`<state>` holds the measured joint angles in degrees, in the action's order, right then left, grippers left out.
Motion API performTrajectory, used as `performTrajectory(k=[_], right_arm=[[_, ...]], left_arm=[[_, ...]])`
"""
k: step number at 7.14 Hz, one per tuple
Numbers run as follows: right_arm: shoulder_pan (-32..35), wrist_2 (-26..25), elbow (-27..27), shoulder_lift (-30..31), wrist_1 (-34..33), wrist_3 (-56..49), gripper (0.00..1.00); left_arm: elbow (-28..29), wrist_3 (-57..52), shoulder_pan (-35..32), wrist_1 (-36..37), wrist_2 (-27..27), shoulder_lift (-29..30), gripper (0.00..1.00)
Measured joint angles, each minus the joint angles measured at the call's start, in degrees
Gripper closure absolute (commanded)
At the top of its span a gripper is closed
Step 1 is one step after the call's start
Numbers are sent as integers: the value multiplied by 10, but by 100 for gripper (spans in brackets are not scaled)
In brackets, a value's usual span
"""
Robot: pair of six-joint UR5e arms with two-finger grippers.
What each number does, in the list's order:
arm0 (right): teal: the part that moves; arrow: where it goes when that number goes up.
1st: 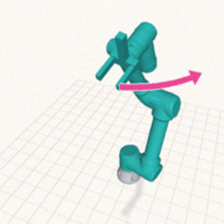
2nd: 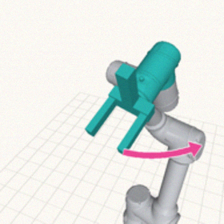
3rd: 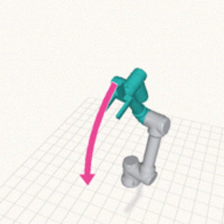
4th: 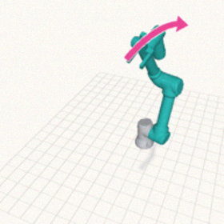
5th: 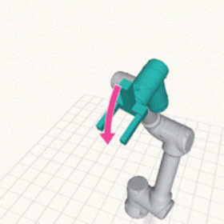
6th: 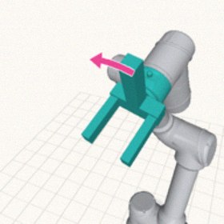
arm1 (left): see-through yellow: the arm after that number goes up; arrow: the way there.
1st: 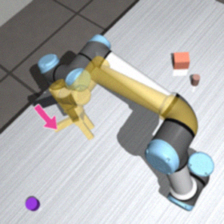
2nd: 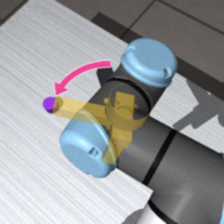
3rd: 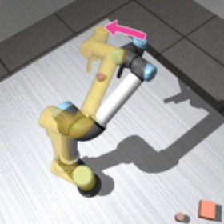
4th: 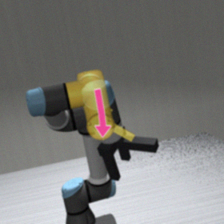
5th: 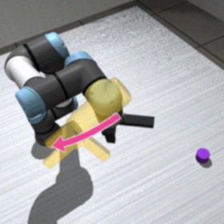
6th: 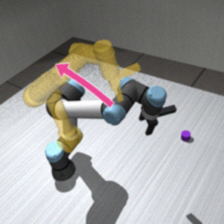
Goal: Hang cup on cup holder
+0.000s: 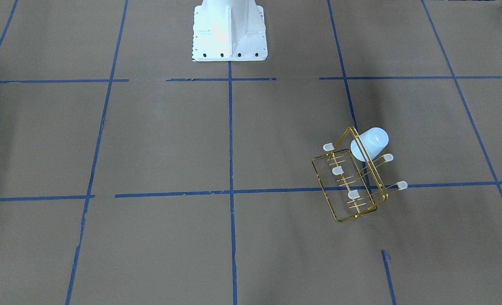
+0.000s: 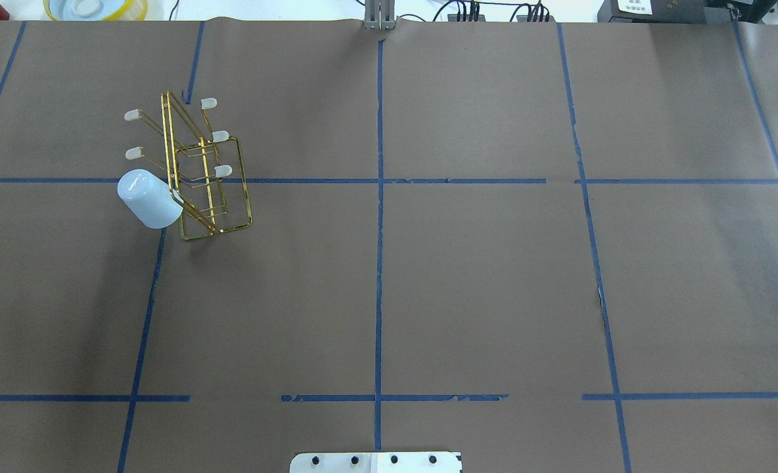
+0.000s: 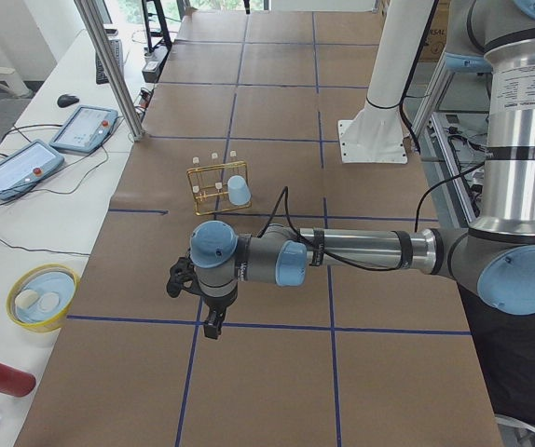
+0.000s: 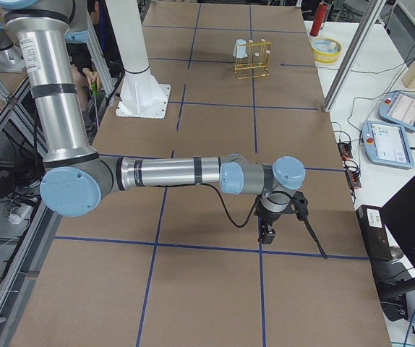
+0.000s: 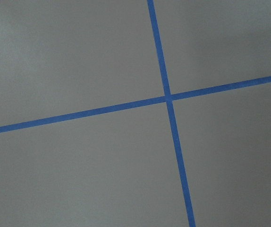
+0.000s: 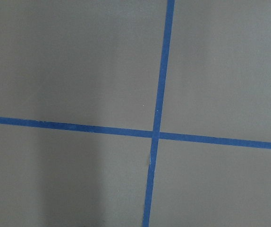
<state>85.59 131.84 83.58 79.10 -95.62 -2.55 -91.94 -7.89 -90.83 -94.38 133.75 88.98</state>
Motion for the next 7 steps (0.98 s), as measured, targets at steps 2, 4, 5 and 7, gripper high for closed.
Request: performTrajectory(k=[2, 4, 5, 7], right_arm=[[0, 0, 0, 0, 0, 0, 0], [0, 0, 0, 0, 0, 0, 0], [0, 0, 0, 0, 0, 1, 0], [0, 0, 0, 0, 0, 0, 0]], left_arm=[[6, 0, 0, 0, 1, -3, 0], [6, -1, 0, -1, 1, -4, 0], [3, -2, 0, -1, 2, -4, 0], [2, -2, 0, -1, 2, -4, 0]])
